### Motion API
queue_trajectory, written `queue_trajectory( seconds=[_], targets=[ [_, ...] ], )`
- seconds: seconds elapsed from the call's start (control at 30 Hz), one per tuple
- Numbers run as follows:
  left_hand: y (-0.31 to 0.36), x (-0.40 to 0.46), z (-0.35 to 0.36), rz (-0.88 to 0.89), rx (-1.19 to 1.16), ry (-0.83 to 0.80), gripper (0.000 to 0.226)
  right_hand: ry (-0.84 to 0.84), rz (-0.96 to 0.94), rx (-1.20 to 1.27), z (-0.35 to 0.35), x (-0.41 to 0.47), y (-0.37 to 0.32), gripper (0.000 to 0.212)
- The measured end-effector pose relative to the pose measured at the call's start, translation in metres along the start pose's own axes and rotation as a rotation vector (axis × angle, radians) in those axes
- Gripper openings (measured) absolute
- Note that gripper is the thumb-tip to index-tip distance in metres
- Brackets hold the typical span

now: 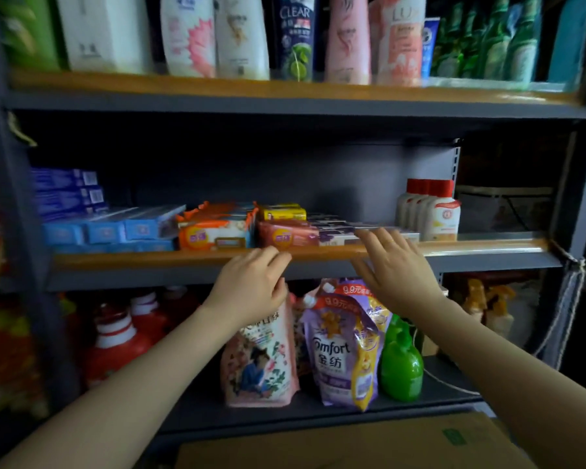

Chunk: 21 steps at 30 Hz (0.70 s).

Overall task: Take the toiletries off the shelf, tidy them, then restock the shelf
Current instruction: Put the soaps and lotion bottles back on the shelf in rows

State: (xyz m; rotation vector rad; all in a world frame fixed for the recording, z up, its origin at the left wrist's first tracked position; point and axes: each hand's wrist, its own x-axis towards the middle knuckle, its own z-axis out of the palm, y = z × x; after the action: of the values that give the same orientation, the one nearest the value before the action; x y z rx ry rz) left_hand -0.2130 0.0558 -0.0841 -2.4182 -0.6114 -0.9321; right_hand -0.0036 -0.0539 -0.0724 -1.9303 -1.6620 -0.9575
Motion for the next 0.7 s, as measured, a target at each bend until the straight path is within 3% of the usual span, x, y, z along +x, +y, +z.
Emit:
queue_trajectory(
  seconds=[0.23, 0.57, 0.7],
  targets=[
    [-0.028, -0.006, 0.007, -0.089, -0.024, -0.077, 0.035, -0.069, 0.054, -0.042, 0.005, 0.0, -0.015, 0.043],
    [-0.037, 0.05, 0.027, 0.036, 0.1, -0.09, 0.053, -0.225, 0.007, 0.013, 0.019, 0.041, -0.018, 0.045],
    [-0.038, 0.05, 0.035, 0.027, 0.141, -0.094, 0.054, -0.327, -0.049, 0.015, 0.027, 0.055, -0.016, 0.058]
  ],
)
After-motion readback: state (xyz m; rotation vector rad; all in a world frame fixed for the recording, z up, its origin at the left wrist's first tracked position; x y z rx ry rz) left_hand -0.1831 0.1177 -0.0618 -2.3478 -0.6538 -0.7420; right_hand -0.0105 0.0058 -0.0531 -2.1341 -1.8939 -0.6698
